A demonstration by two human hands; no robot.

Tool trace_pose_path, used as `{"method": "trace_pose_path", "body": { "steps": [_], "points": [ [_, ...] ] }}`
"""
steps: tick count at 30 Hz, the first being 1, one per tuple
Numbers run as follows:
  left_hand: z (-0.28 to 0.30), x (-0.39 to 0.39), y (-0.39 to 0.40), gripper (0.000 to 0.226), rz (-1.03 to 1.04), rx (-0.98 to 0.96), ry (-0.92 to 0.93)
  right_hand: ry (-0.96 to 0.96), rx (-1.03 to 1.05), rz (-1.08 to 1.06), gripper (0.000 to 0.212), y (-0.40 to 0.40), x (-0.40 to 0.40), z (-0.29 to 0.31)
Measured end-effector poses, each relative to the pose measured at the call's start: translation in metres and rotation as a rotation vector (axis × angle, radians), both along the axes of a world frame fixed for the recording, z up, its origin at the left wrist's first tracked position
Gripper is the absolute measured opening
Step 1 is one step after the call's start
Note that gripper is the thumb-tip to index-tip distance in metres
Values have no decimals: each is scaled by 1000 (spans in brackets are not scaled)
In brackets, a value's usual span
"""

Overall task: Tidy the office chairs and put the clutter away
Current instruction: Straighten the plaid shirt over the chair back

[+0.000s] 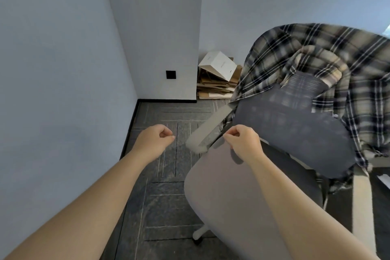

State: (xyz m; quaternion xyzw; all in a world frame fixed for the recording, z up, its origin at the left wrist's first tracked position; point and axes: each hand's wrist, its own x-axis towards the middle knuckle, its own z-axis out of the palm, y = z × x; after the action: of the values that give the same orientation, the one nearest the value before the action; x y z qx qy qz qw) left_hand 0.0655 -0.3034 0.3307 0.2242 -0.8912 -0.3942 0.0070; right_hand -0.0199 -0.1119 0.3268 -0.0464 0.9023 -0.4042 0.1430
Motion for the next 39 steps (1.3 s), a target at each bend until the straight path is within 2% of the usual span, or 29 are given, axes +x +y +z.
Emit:
{"method": "trace_pose_path", "body": {
  "steps": [6,11,19,26,32,36,39],
  "points": [
    [-54,-89,-56,25,-124,25,-80,-38,-27,-186,19,-51,-63,-55],
    [-111,-163,-95,25,-270,59,-175,-173,-39,-422,49,-101,-122,-116],
    [-172,-236,-123,24,-352,83,-210,-331,-100,-698,69,-134,-178,-181],
    [-183,-242,-118,23,-405,125,-218,-346,-134,-675,59,-132,-170,-194],
    [-168,-213,-110,23,-412,120,-216,-377,-69,-545,58,-127,-122,-192],
    [-155,-184,-103,25,-419,112,-213,-451,12,-435,59,-115,-81,-186],
    [-141,-157,-99,25,-421,112,-203,-466,150,-351,63,-106,-50,-173]
  ]
}}
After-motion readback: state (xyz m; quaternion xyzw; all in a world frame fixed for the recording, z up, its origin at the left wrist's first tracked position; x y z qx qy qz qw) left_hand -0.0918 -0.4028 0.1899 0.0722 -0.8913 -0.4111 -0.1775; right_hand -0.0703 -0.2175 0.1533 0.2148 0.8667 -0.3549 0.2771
